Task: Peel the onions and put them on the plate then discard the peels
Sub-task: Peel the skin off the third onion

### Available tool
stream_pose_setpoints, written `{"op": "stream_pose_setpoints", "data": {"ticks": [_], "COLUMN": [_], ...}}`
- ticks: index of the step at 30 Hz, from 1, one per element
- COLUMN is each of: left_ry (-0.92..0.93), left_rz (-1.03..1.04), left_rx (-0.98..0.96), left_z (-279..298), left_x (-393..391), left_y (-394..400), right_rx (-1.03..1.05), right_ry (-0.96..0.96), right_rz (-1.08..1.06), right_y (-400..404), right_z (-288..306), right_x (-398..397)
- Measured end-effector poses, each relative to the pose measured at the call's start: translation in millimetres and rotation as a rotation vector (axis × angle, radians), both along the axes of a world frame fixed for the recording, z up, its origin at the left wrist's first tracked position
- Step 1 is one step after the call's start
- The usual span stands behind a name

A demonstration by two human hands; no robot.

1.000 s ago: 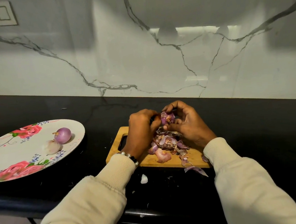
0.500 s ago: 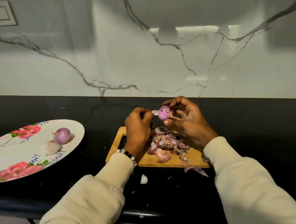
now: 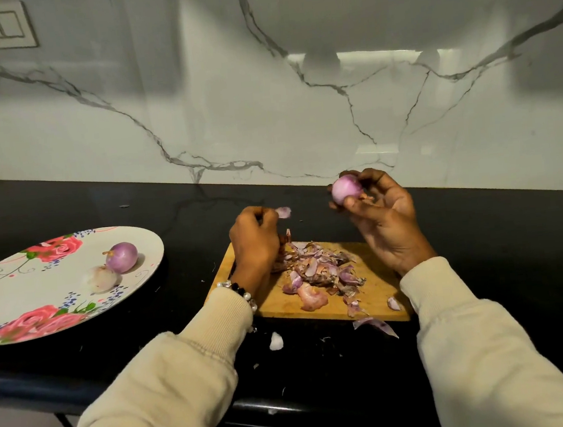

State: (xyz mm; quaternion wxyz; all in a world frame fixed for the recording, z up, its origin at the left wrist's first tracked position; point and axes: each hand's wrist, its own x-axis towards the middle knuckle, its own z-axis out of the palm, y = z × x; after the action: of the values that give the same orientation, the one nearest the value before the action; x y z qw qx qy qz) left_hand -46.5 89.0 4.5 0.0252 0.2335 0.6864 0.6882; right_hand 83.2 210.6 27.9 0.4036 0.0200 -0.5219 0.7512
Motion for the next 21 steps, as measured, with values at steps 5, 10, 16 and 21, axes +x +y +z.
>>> {"op": "stream_pose_setpoints", "data": {"ticks": [5,10,16,21], "left_ry": [0.374,0.408,0.44,0.44], "left_rz": [-0.075,-0.107,-0.093,-0.227], "left_rx": [-0.107,-0.039,0.011,0.087], "left_z": [-5,-3,1,5], "left_x": [11,10,9,13], "left_y": [-2,-2,-5,-6], "right_rx": [-0.055,0.069,0.272,0.375], "right_ry": [-0.007,-0.087,-0.216,-0.317], "right_rz": [0.111,0.177,0.037,-0.05], "right_y": [-1,-5,-5,-5], "right_z": [0,-3,-8,-11], "right_x": [0,-2,-2,-2]}}
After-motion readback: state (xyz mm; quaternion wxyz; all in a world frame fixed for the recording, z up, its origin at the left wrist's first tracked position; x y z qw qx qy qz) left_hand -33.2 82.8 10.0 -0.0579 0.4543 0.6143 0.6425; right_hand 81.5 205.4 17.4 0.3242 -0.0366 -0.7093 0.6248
